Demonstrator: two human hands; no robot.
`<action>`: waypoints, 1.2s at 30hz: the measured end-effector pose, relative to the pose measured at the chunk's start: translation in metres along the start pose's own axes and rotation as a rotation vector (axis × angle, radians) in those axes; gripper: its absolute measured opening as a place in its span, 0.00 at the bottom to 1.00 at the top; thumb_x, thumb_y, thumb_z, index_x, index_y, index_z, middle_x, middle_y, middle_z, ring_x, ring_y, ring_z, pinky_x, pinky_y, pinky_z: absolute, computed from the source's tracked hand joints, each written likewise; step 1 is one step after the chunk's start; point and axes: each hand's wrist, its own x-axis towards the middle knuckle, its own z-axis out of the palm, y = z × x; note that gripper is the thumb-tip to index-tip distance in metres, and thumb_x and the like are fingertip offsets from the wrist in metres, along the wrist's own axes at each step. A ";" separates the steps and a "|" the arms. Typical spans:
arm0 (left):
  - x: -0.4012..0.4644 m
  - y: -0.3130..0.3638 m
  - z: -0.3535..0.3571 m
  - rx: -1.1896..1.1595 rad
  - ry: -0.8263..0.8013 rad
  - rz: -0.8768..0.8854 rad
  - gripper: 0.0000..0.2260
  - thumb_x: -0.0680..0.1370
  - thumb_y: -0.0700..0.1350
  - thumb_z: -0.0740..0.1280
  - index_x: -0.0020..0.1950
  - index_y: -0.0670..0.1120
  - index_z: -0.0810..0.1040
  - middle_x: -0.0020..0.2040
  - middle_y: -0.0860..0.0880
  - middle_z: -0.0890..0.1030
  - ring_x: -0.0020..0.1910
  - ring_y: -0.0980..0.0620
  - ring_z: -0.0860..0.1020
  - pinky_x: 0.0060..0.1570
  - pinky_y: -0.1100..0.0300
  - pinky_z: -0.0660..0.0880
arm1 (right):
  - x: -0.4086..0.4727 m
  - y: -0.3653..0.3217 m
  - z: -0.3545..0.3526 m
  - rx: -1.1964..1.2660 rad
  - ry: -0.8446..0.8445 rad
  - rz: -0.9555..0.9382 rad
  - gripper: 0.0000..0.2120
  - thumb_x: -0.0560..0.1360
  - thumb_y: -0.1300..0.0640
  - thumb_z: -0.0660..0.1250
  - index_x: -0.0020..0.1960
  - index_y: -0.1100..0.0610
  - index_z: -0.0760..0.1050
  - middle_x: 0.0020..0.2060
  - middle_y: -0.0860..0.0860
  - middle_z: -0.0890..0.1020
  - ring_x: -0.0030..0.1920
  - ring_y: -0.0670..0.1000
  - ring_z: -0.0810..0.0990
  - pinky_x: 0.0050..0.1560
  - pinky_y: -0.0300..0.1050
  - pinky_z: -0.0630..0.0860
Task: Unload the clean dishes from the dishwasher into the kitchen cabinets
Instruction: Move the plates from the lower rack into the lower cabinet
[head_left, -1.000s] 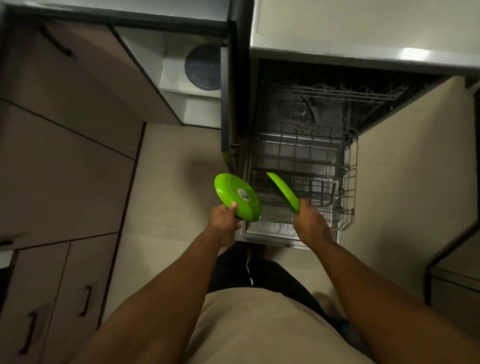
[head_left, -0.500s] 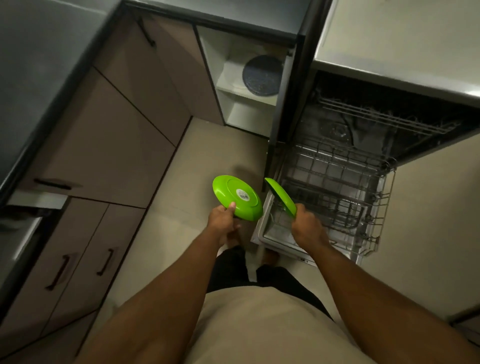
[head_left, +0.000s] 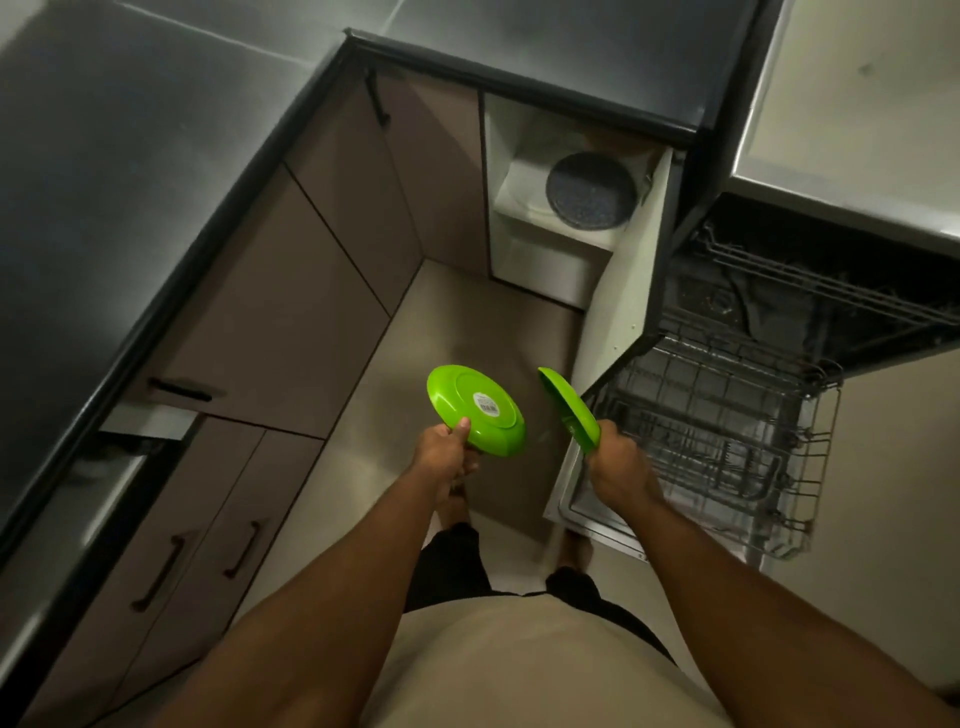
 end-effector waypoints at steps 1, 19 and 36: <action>0.006 0.007 -0.011 0.012 -0.009 0.001 0.08 0.84 0.46 0.60 0.47 0.46 0.74 0.44 0.42 0.79 0.38 0.48 0.77 0.27 0.63 0.76 | 0.003 -0.009 0.004 0.011 0.010 0.016 0.09 0.81 0.58 0.57 0.59 0.59 0.68 0.48 0.63 0.81 0.48 0.64 0.81 0.44 0.52 0.75; 0.049 0.067 -0.062 0.063 -0.088 -0.009 0.08 0.84 0.46 0.59 0.47 0.46 0.73 0.44 0.45 0.80 0.40 0.50 0.80 0.34 0.58 0.76 | 0.039 -0.086 0.027 0.169 0.142 0.195 0.11 0.78 0.59 0.59 0.60 0.59 0.70 0.44 0.61 0.81 0.42 0.63 0.82 0.43 0.58 0.81; 0.257 0.085 0.007 0.117 -0.144 0.103 0.07 0.84 0.45 0.59 0.47 0.47 0.72 0.46 0.47 0.81 0.36 0.58 0.82 0.36 0.59 0.69 | 0.230 -0.047 0.114 0.309 0.281 0.369 0.14 0.79 0.61 0.59 0.64 0.56 0.70 0.51 0.60 0.81 0.50 0.62 0.81 0.45 0.50 0.74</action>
